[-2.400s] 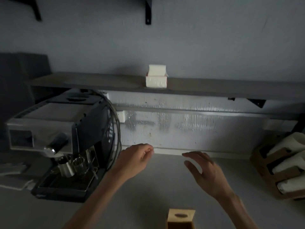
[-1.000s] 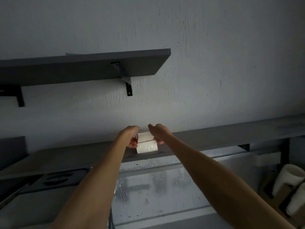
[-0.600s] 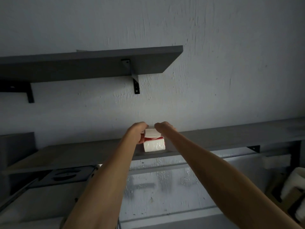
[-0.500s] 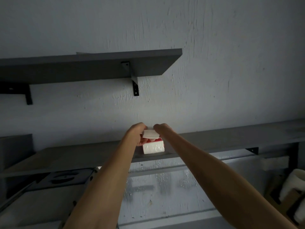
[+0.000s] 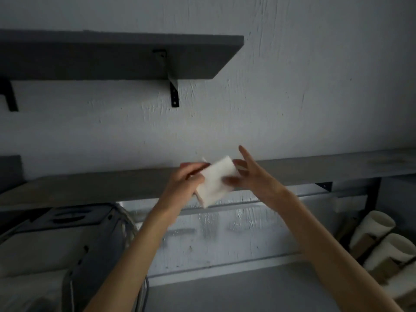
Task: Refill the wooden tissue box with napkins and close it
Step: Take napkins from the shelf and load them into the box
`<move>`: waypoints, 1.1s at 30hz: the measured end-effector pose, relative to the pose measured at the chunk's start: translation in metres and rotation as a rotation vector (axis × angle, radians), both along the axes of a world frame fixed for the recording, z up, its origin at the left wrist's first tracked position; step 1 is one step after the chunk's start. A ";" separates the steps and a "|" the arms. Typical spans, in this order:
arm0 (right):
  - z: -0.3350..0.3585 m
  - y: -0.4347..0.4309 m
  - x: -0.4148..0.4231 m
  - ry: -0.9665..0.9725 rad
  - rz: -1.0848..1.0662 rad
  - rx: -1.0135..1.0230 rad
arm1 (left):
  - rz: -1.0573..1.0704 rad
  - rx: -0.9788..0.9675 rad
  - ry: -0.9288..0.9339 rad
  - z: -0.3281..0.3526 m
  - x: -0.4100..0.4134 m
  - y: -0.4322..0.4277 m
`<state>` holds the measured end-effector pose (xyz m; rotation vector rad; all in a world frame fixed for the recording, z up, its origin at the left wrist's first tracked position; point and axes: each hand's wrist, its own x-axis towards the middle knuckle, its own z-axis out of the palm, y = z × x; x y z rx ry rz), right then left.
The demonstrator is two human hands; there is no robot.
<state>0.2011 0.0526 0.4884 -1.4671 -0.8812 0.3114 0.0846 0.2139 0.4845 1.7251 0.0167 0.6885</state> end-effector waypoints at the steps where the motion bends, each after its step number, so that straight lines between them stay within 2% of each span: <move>1: -0.021 -0.016 -0.010 -0.009 -0.001 -0.011 | -0.024 0.055 -0.006 -0.023 -0.012 -0.013; 6: -0.145 -0.104 -0.050 0.060 0.049 -0.142 | -0.132 0.404 -0.023 -0.135 -0.052 -0.078; 9: -0.199 -0.148 -0.063 0.142 0.067 -0.197 | -0.193 0.497 -0.016 -0.180 -0.065 -0.111; 14: -0.236 -0.205 -0.079 0.028 -0.132 -0.347 | -0.255 0.633 -0.003 -0.215 -0.068 -0.153; 16: -0.248 -0.227 -0.079 0.047 -0.215 -0.333 | -0.290 0.549 0.053 -0.225 -0.063 -0.173; 19: -0.275 -0.259 -0.070 0.092 -0.250 -0.290 | -0.402 0.276 0.279 -0.250 -0.052 -0.211; 21: -0.303 -0.280 -0.058 0.125 -0.248 -0.276 | -0.377 0.137 0.352 -0.277 -0.039 -0.237; 28: -0.431 -0.330 -0.028 0.163 -0.311 -0.373 | -0.087 0.044 0.530 -0.424 0.006 -0.320; 33: -0.511 -0.349 -0.020 0.237 -0.307 -0.504 | -0.013 -0.049 0.657 -0.502 0.012 -0.351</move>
